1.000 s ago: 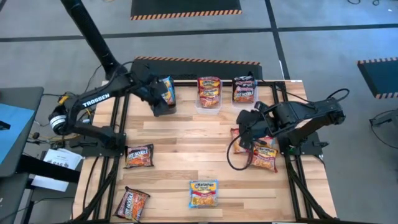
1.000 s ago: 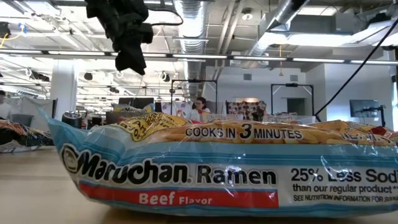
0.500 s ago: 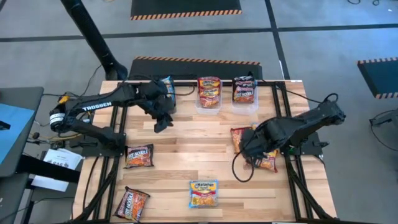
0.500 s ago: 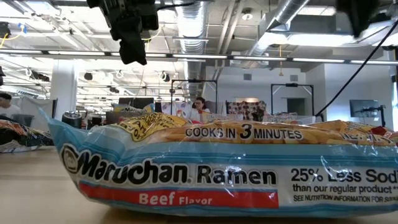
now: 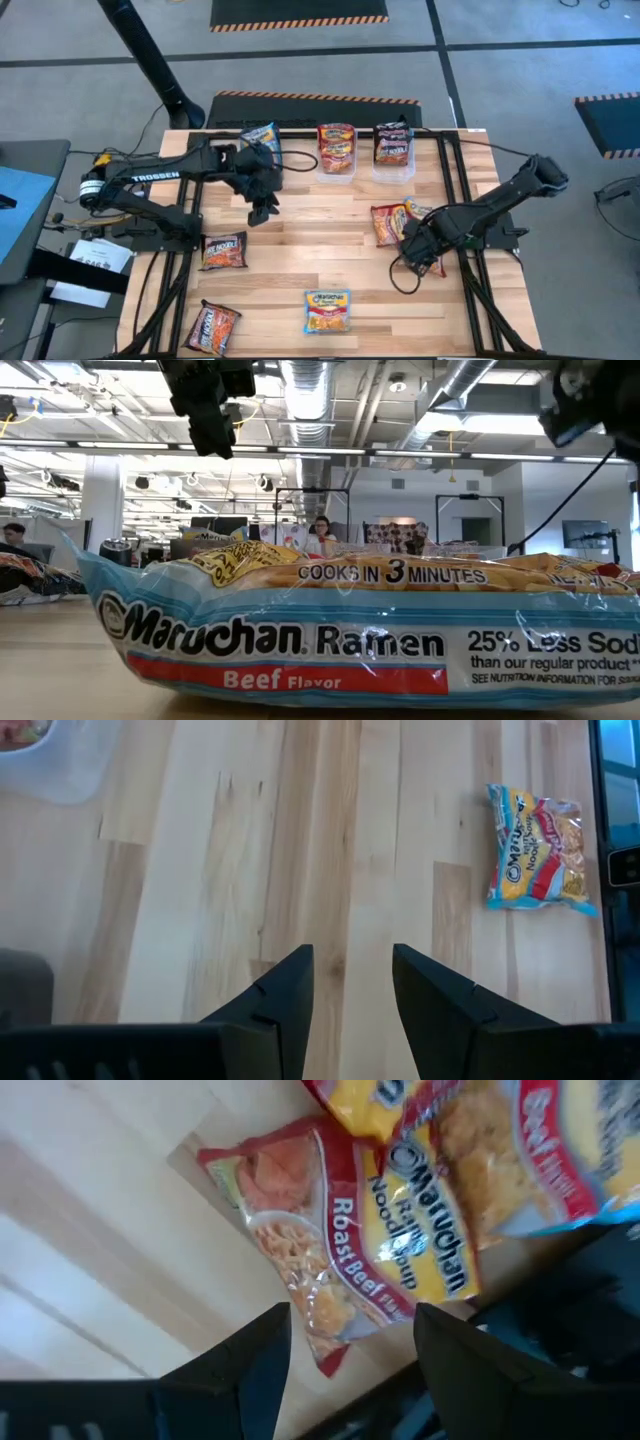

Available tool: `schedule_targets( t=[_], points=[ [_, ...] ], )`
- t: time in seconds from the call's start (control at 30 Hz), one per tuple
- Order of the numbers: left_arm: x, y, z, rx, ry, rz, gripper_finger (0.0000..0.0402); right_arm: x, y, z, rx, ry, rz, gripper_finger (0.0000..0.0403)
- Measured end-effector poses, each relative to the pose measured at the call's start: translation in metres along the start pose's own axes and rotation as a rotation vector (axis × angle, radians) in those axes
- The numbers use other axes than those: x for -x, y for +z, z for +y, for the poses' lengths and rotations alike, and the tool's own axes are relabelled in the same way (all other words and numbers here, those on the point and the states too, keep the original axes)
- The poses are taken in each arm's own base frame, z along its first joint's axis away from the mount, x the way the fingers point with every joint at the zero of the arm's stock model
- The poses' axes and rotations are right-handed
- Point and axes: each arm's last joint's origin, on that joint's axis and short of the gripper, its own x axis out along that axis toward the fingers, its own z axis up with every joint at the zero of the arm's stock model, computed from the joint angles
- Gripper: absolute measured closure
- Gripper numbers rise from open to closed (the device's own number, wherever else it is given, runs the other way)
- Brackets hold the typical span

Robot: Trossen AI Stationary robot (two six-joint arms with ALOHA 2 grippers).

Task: Sort Maruchan noodles
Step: Put the red noodle pack into the left transparent bin

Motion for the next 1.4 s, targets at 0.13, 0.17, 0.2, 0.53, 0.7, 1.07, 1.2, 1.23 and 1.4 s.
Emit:
schedule_targets(
  t=[0.13,0.17,0.2,0.53,0.7,1.07,1.2,1.23,1.4],
  points=[
    [-0.001,0.000,-0.002,0.014,-0.003,0.002,0.0278,-0.017,-0.005,-0.002,-0.047,0.011,-0.005,0.0168],
    [-0.001,0.000,-0.003,0.015,-0.004,0.002,0.0278,-0.020,-0.006,-0.001,-0.053,0.016,-0.007,0.0168],
    [-0.001,0.000,-0.003,0.015,-0.003,0.002,0.0278,-0.023,-0.006,-0.001,-0.061,0.024,-0.010,0.0168],
    [-0.001,0.000,-0.002,0.016,0.022,0.001,0.0278,-0.054,-0.004,0.000,-0.139,0.030,-0.016,0.0168],
    [-0.001,0.000,-0.002,0.016,0.022,0.001,0.0278,-0.063,-0.003,-0.002,-0.192,0.019,-0.013,0.0169],
    [-0.001,0.000,-0.001,0.016,0.048,0.001,0.0278,-0.073,-0.002,0.001,-0.225,0.031,0.037,0.0309],
    [-0.001,0.000,-0.001,0.017,0.053,0.002,0.0278,-0.072,-0.004,0.001,-0.222,0.046,0.050,0.0376],
    [-0.001,0.000,-0.001,0.017,0.053,0.002,0.0278,-0.071,-0.004,0.001,-0.218,0.054,0.053,0.0387],
    [-0.001,0.000,-0.001,0.017,0.054,0.003,0.0278,-0.060,-0.008,0.006,-0.195,0.051,0.054,0.0390]
  ],
)
